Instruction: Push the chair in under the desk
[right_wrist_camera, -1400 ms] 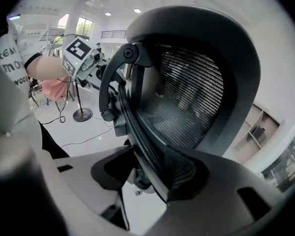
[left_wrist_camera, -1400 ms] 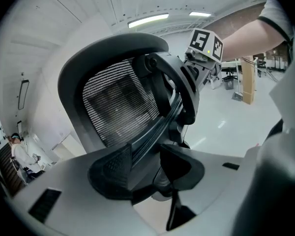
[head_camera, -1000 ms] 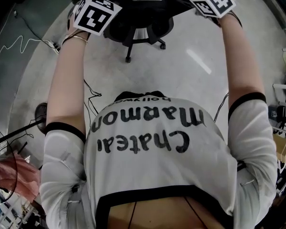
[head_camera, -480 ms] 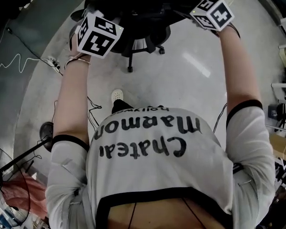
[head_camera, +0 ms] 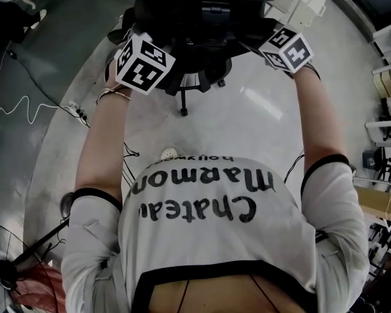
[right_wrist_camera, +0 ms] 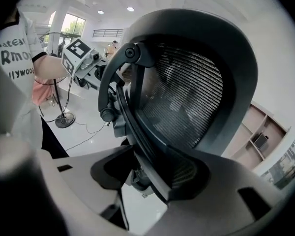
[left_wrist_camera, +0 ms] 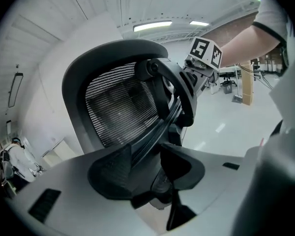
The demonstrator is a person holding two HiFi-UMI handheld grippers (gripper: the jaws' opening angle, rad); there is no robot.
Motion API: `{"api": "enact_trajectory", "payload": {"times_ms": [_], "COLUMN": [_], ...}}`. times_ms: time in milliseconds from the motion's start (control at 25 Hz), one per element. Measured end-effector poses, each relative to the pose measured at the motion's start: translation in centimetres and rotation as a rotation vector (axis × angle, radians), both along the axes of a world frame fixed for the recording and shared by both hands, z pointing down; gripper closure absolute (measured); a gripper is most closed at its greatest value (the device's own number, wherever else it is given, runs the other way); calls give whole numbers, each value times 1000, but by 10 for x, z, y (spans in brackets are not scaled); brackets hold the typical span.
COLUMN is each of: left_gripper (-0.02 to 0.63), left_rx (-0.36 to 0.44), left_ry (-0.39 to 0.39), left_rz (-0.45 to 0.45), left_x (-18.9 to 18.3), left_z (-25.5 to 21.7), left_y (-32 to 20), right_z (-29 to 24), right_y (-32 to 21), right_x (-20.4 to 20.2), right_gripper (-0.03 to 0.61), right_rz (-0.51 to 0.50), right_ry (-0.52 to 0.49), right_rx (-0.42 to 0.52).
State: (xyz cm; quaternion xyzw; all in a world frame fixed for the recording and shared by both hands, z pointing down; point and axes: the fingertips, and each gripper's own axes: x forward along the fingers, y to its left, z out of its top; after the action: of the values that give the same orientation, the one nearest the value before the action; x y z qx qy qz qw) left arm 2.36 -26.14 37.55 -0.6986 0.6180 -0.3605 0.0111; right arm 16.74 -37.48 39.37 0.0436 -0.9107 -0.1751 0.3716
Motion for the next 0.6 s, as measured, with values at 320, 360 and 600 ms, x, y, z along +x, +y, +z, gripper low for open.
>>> {"api": "enact_trajectory", "payload": {"times_ms": [320,360,600], "left_gripper": [434,434,408], "left_rx": [-7,-2,12], "left_ry": [44,60,213], "left_rz": [88,102,141], "left_x": [-122,-135,-172], "left_z": [5,6,-3], "left_y": [-20,-24,-37], "right_z": [3,3,-1], "right_y": [-2,-3,3], "right_x": [-110,-122,-151], "right_gripper": [359,357,360], "right_rz": [119,137,195], "right_ry": [-10,-17,-35], "right_rx": [19,23,34]}}
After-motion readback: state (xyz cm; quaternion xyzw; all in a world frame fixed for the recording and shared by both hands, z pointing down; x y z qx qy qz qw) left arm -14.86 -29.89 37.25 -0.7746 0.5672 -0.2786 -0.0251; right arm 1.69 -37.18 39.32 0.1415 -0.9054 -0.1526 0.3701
